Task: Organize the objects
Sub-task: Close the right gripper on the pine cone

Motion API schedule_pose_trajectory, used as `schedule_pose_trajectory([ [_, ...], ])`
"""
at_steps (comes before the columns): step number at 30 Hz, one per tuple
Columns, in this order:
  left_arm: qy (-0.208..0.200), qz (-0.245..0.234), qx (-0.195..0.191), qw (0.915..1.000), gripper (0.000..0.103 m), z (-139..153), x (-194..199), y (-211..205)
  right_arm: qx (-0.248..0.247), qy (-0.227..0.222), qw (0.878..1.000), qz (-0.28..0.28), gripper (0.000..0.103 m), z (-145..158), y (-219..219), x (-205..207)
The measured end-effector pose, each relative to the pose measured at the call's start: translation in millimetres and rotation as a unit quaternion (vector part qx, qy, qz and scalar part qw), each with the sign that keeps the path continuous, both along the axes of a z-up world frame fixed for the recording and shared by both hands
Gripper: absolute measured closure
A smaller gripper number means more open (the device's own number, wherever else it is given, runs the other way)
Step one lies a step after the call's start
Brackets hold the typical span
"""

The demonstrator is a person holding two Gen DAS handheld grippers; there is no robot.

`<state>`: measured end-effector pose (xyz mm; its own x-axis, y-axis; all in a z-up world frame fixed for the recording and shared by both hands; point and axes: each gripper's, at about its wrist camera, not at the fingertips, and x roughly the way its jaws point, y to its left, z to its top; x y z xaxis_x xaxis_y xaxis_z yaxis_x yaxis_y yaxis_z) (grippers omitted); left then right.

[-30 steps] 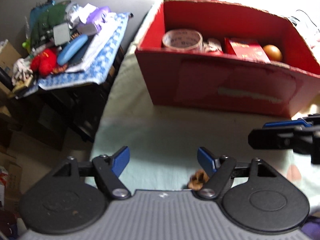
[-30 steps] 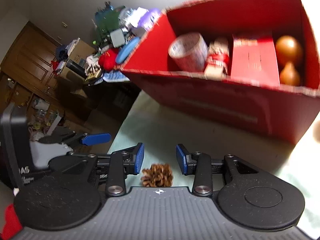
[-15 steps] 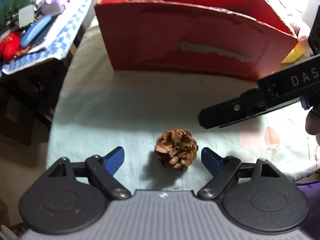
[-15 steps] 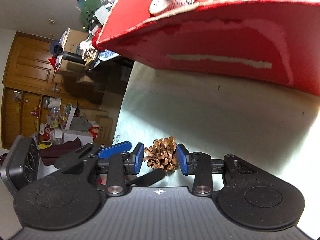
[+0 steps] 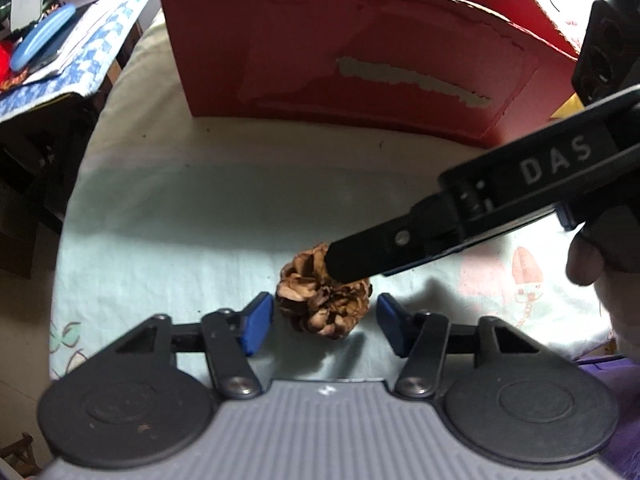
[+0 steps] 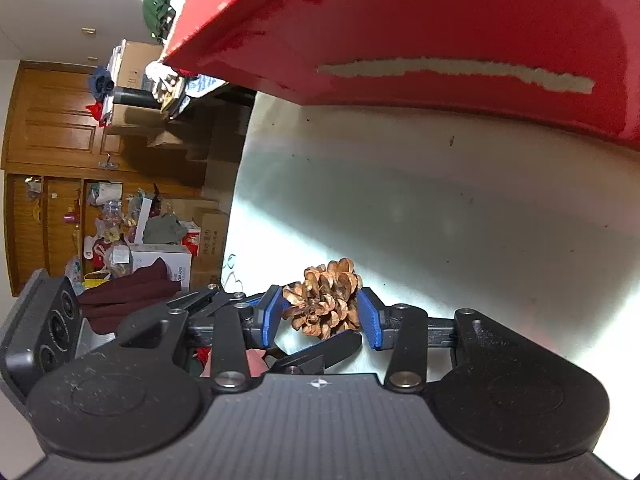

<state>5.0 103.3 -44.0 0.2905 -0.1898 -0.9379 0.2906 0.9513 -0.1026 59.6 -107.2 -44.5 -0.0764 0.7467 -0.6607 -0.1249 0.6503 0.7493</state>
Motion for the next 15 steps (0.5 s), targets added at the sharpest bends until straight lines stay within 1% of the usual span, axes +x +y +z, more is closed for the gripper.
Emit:
schedule_pose_trajectory([
  [2,0.001,0.002,-0.004,1.0,0.053,-2.2,1.4,1.0,-0.002,0.004,1.0,-0.001,0.058,-2.6,0.8,0.4],
  [4,0.002,0.004,-0.007,1.0,0.052,-4.5,1.9,1.9,-0.003,0.008,1.0,-0.005,0.056,-5.1,-0.7,0.5],
  [11,-0.001,-0.009,-0.01,0.9999,0.053,-3.9,1.9,2.5,-0.004,0.03,0.999,-0.014,0.057,-14.6,-4.1,0.6],
  [15,-0.001,-0.019,-0.009,0.9998,0.055,-2.7,3.9,3.2,-0.002,0.024,1.0,-0.019,0.059,-10.5,-7.0,0.3],
])
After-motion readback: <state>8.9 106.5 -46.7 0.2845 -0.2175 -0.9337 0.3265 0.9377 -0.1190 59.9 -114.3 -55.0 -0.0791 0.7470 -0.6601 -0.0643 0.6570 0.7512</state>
